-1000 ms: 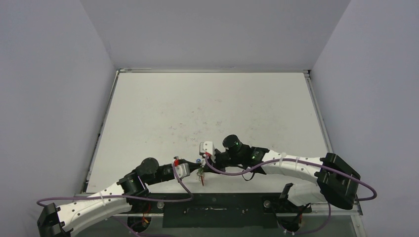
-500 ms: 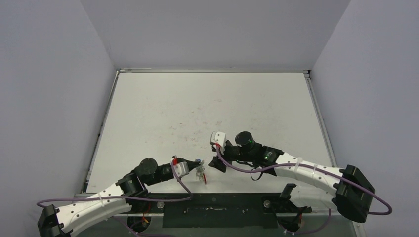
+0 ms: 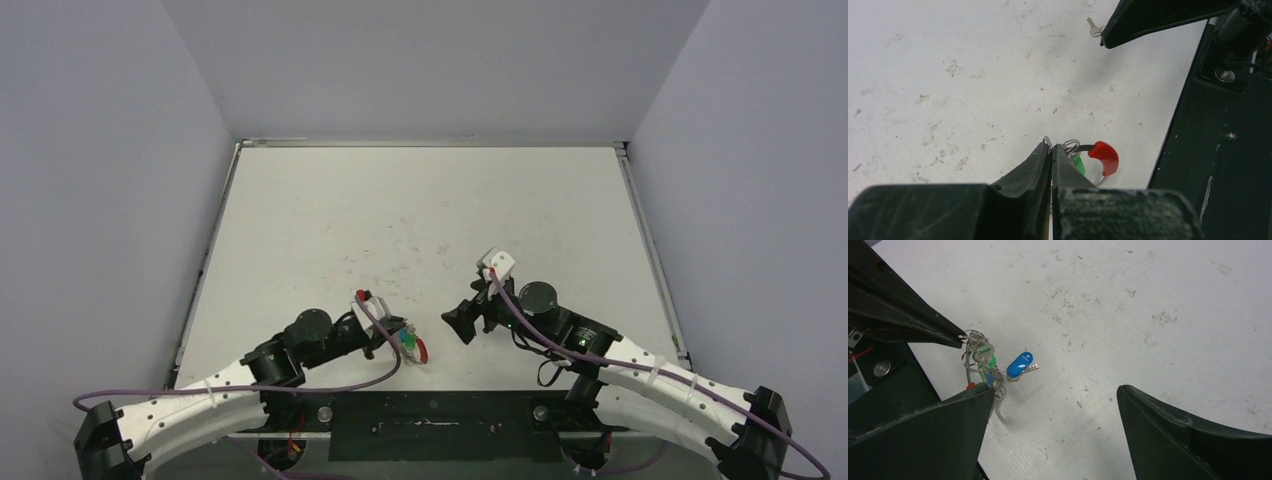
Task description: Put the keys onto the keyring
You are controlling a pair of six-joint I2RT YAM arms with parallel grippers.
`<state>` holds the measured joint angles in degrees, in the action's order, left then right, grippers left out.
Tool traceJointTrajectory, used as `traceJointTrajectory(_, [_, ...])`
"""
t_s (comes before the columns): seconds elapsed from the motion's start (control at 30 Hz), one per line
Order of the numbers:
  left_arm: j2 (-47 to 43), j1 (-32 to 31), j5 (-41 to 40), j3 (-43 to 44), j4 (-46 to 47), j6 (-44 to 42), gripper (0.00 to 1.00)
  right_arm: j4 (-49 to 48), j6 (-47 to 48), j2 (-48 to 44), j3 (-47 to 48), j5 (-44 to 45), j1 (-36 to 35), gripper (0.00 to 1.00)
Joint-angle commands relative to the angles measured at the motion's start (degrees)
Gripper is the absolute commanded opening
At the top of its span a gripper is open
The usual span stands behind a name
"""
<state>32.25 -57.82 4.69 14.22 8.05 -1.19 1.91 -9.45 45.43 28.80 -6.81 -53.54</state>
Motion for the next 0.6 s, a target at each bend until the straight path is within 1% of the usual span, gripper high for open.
traceJointTrajectory(0.0, [4.37, -0.03, -6.83, 6.63, -2.27, 7.23, 0.00, 4.04, -9.30, -2.67, 0.54, 11.14, 0.52, 1.00])
traceJointTrajectory(0.13, [10.62, 0.36, -12.56, 10.83, -4.86, 11.17, 0.00, 7.07, -12.06, -3.67, 1.36, 15.67, 0.70, 1.00])
traceJointTrajectory(0.27, [19.03, 1.90, -12.67, 16.40, -7.64, 13.05, 0.00, 12.64, -17.04, -3.15, 3.57, 24.29, 1.08, 1.00])
traceJointTrajectory(0.4, [27.46, 4.79, -11.62, 23.12, -12.22, 12.71, 0.00, 14.44, -19.51, -3.24, 4.16, 26.85, 1.94, 1.00])
traceJointTrajectory(0.57, [34.48, 10.91, -7.14, 27.04, -8.96, 12.65, 0.00, 15.67, -21.98, -1.43, 4.45, 24.40, 4.47, 1.00])
